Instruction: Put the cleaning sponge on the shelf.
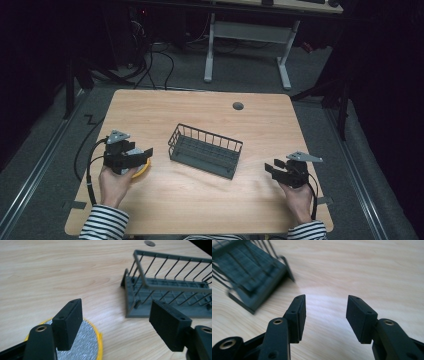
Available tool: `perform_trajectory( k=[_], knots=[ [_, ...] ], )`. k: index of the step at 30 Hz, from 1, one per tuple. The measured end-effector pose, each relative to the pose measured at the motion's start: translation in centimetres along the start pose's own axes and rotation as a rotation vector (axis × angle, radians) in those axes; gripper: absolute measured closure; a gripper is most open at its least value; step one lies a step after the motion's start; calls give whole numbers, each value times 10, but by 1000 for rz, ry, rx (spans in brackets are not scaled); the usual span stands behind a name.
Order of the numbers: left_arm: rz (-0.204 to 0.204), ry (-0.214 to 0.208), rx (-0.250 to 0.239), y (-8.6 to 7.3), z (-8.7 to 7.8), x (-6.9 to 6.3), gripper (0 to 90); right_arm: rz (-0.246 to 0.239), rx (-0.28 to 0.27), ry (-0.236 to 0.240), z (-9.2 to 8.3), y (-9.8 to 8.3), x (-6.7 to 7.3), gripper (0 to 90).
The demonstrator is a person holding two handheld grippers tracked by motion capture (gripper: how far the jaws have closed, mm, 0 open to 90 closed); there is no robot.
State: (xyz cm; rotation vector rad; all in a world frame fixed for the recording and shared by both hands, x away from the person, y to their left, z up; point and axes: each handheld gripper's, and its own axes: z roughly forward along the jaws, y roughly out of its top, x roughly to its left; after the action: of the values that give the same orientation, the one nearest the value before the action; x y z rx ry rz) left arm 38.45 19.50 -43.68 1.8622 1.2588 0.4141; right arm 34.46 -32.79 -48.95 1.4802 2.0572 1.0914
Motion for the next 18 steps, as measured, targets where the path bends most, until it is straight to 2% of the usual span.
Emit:
perform_trajectory(
  k=[5, 6, 10, 13, 15, 18],
  knots=[
    [-24, 33, 8, -12, -5, 11, 265, 19, 9, -45, 4, -17, -9, 489],
    [-41, 51, 15, -18, -8, 18, 265, 17, 25, -78, 8, -25, -13, 477],
    [-84, 105, 39, -32, -11, 35, 264, 17, 38, -115, 14, -35, -17, 452],
    [-108, 125, 46, -37, -12, 42, 264, 11, 40, -132, 15, -37, -18, 437],
    [-131, 147, 57, -42, -13, 51, 268, 0, 52, -168, 16, -36, -17, 411],
    [-179, 167, 67, -51, -11, 64, 272, -23, 59, -194, 17, -36, -16, 400]
  ],
)
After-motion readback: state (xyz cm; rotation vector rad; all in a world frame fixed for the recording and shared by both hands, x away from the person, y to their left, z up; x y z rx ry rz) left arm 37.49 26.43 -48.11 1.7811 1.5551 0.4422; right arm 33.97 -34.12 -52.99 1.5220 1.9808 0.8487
